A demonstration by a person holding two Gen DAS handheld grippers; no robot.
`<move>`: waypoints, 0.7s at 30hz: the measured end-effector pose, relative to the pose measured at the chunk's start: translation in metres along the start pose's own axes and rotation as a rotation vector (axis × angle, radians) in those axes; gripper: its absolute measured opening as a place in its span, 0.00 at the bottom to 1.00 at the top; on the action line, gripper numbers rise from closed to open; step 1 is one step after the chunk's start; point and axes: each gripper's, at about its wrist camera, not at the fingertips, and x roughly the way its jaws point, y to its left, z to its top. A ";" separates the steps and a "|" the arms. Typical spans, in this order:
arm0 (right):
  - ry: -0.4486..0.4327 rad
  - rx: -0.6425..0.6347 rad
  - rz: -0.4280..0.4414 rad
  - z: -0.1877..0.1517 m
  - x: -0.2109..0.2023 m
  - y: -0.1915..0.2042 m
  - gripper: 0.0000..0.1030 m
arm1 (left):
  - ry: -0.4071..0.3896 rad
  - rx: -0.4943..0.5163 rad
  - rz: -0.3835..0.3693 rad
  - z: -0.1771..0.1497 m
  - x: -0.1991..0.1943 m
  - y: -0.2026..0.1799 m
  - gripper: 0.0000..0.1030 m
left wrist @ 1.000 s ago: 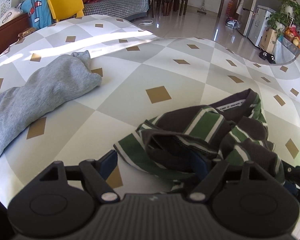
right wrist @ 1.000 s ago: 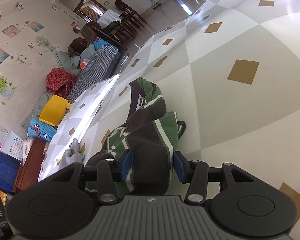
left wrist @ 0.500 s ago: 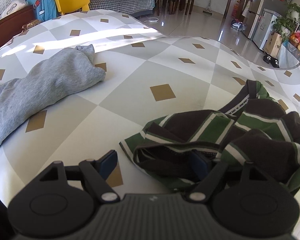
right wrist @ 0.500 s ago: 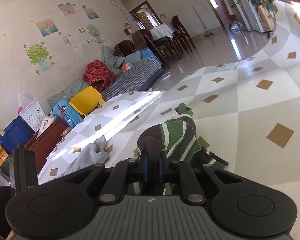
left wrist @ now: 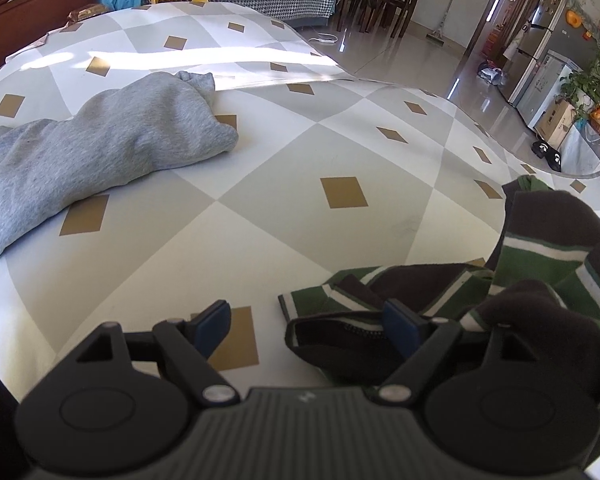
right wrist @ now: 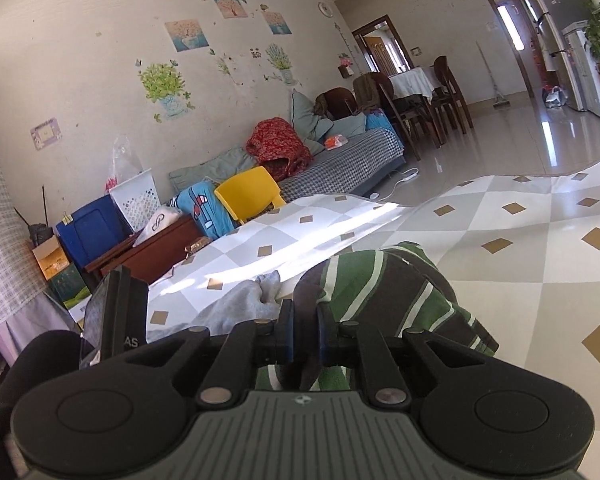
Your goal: Fold clothes
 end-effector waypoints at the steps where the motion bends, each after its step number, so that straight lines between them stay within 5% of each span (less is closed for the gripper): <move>1: 0.017 -0.016 0.007 -0.002 0.002 0.002 0.11 | -0.001 -0.006 0.006 0.000 0.000 0.001 0.80; 7: 0.145 -0.207 0.025 -0.026 0.022 0.026 0.13 | -0.005 -0.018 0.013 0.001 0.001 0.004 0.80; 11: 0.261 -0.277 -0.037 -0.044 0.040 0.029 0.14 | 0.001 0.006 0.003 0.000 0.002 0.000 0.80; 17: 0.311 -0.194 -0.091 -0.046 0.040 0.013 0.32 | 0.030 0.051 0.006 -0.009 0.008 -0.008 0.80; 21: 0.265 -0.160 -0.109 -0.041 0.033 0.009 0.37 | 0.040 0.028 0.004 -0.009 0.010 -0.008 0.81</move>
